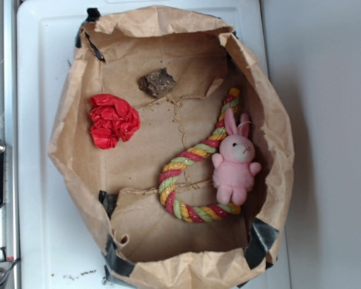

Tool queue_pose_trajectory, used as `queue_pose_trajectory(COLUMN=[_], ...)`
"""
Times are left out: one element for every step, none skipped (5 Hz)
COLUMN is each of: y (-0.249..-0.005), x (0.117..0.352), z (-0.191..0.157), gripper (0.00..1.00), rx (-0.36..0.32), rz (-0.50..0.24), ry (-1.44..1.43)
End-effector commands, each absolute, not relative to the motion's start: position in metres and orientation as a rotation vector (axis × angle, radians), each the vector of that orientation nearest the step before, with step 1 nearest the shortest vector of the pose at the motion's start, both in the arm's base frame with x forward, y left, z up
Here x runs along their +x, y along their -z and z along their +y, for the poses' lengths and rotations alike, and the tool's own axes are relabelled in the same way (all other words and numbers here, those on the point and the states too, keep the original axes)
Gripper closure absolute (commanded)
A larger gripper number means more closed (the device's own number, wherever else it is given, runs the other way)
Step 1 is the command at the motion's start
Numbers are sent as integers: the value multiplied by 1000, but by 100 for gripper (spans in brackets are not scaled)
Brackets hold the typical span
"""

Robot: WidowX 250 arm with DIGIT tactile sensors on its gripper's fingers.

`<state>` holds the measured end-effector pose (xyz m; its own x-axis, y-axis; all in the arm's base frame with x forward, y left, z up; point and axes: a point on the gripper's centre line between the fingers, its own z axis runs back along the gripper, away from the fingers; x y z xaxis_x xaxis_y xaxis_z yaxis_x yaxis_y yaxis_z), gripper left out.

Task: Grab the red paper.

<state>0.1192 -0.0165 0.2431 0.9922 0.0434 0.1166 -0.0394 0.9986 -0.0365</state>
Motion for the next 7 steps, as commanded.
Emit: queue_pose_trajectory(y=[-243,-249,-216,-208,-202,-197,-185], x=[119,119,168,218,263,276,270], z=[-16,-10,2,9,19,31,37], gripper=[0,0,0,0,0,0,0], rx=[-34,-9,10,17,33,43,26], rz=[-118,-153,-185,-181,-174,-183,-193], ry=[-41,-67,-83,-77,-96,-86,18])
